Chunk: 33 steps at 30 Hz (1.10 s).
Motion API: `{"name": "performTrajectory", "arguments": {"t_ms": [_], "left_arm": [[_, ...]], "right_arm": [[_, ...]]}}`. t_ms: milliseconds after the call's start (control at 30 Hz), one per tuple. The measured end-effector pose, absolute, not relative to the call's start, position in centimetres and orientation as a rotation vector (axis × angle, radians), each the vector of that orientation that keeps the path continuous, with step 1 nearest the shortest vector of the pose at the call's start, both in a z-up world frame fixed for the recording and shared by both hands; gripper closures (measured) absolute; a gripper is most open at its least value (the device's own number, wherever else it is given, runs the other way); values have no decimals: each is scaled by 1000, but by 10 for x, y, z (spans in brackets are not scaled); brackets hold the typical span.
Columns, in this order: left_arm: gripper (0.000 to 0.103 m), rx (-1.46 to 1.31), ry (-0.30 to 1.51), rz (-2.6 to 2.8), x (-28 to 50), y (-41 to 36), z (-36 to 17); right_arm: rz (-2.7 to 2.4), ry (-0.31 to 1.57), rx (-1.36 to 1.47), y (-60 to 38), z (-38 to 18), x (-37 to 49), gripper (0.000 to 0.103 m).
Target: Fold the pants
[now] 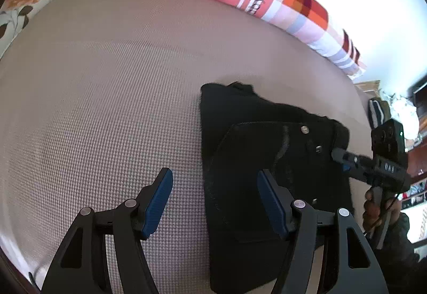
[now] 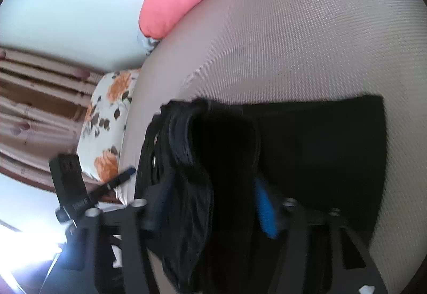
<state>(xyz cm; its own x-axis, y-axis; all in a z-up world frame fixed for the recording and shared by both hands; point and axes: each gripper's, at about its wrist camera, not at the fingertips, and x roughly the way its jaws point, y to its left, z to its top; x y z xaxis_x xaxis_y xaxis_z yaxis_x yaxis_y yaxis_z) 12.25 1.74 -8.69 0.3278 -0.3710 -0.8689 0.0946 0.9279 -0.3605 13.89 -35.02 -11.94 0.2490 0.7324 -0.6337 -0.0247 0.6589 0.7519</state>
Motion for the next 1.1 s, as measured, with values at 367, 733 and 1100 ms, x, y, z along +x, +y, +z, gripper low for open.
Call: {"name": "performTrajectory", "arguments": {"t_ms": [367,733,1100], "left_arm": [[37,-198,1144,-396,129,-15,-70],[37,-61,1232,-466,131,-68,-100],[36,-17,1258,-475,114,-74,-106]], "right_arm": [[406,1090,682,-366,-46,104,93],[151,1154,724,-418,-98,83,89],[105,1199,548,-401,-65,44,78]]}}
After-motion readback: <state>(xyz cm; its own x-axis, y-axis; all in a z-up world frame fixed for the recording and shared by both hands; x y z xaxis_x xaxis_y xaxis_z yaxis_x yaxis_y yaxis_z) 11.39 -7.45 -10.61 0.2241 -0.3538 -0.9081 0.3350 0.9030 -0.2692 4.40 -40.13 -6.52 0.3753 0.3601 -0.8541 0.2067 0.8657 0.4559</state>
